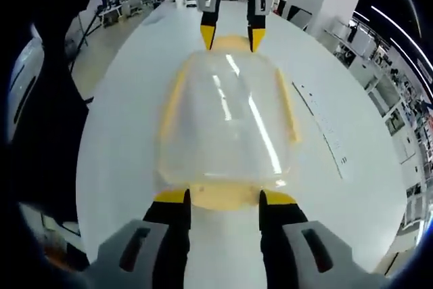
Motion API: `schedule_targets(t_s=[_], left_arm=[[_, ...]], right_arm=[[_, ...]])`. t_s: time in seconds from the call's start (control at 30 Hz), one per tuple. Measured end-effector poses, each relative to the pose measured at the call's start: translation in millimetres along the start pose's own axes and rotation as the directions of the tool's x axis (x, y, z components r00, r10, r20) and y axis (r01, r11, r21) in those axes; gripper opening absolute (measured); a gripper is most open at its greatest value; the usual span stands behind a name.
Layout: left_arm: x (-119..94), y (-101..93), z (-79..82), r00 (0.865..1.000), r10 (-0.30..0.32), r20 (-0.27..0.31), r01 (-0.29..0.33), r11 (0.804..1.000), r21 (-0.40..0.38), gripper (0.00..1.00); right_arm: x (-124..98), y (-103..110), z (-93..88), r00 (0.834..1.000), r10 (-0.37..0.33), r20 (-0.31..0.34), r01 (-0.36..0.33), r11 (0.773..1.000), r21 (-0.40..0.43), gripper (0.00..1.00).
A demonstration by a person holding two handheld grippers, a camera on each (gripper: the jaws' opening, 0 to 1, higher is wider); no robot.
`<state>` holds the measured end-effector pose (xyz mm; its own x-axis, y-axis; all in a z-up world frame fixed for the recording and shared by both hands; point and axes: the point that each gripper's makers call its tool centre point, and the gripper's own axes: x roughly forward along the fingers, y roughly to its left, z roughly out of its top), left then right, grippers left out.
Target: Snap each plastic latch of the storage box into its locked position after aligning the lid with the box until every specified latch is closed and the lid sits flush.
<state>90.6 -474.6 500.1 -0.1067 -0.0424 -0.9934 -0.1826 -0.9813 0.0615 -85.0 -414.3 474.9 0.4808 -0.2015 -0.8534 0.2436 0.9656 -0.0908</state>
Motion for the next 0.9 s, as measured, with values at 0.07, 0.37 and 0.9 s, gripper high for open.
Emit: schedule_targets(t_s=[0.07, 0.37, 0.9], left_arm=[[0, -3.4, -9.1, 1.000, 0.003, 0.002, -0.003, 1.000, -0.014, 0.40], [0, -13.8, -44.7, 1.000, 0.023, 0.010, -0.022, 0.996, -0.081, 0.40], [5, -16.5, -78.4, 0.998, 0.046, 0.032, -0.040, 0.985, -0.170, 0.40]], right_arm=[[4, 1, 6.9, 1.000, 0.006, -0.008, -0.006, 1.000, -0.012, 0.40], [23, -1, 33.7, 0.999, 0.026, -0.035, -0.029, 0.997, -0.067, 0.40], [46, -15, 58.8, 0.995, 0.052, -0.083, -0.063, 0.988, -0.141, 0.40]])
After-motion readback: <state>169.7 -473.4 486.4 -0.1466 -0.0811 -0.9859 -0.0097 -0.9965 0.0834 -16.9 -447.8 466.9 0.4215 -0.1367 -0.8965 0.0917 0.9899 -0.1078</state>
